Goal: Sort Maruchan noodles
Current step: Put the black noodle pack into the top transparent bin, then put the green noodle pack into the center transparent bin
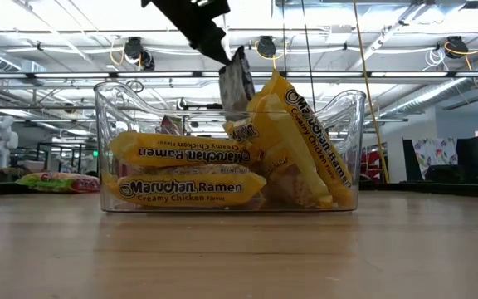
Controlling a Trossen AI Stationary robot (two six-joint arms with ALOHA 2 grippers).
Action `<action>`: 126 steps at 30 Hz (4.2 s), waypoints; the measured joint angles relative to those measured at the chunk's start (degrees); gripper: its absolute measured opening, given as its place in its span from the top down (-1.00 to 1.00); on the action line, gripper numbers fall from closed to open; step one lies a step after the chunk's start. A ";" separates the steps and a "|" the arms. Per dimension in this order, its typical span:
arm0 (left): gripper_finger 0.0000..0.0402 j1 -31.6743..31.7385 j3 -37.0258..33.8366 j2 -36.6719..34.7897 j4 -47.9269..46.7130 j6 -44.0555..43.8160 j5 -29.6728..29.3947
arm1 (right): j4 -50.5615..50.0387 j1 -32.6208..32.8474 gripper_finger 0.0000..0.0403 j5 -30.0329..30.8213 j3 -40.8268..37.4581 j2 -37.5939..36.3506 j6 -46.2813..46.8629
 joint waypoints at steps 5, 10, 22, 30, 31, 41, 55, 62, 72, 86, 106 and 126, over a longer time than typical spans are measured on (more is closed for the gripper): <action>1.00 1.08 0.02 1.84 2.46 3.97 2.62 | -1.48 -0.01 0.55 0.00 0.00 0.02 0.31; 1.00 2.26 0.02 4.73 2.46 8.81 3.76 | -1.54 -0.01 0.55 -0.02 0.00 0.02 0.39; 1.00 4.86 0.02 10.47 6.94 18.22 10.09 | -1.43 0.01 0.55 0.00 0.00 0.01 0.45; 1.00 6.33 0.02 12.51 6.99 22.70 14.66 | -1.24 0.01 0.55 0.00 0.00 0.02 0.46; 1.00 6.53 0.02 12.75 6.84 23.24 15.39 | -1.24 0.00 0.55 0.00 0.00 0.02 0.46; 1.00 7.65 0.06 18.17 8.95 28.76 16.66 | -1.21 -0.01 0.55 0.28 0.00 0.00 0.46; 1.00 9.20 0.02 21.41 17.03 31.26 15.45 | -1.37 -0.01 0.55 1.83 0.00 0.00 0.46; 1.00 10.07 0.54 21.41 16.43 30.63 15.06 | -1.37 -0.01 0.55 1.79 0.00 0.00 0.46; 1.00 9.51 0.59 21.39 7.57 26.31 15.04 | -1.45 -0.01 0.55 1.77 0.00 0.00 0.46; 0.87 8.02 0.66 21.37 7.89 20.51 5.89 | -2.09 -0.01 0.55 1.75 0.00 0.00 0.46; 0.71 0.83 0.68 11.23 4.97 11.56 -18.41 | -2.06 -0.23 0.55 1.82 0.00 0.11 1.96; 0.71 -13.41 0.68 -24.01 -40.31 -36.43 -8.44 | 17.74 -13.52 0.55 -14.57 -0.02 17.67 -4.31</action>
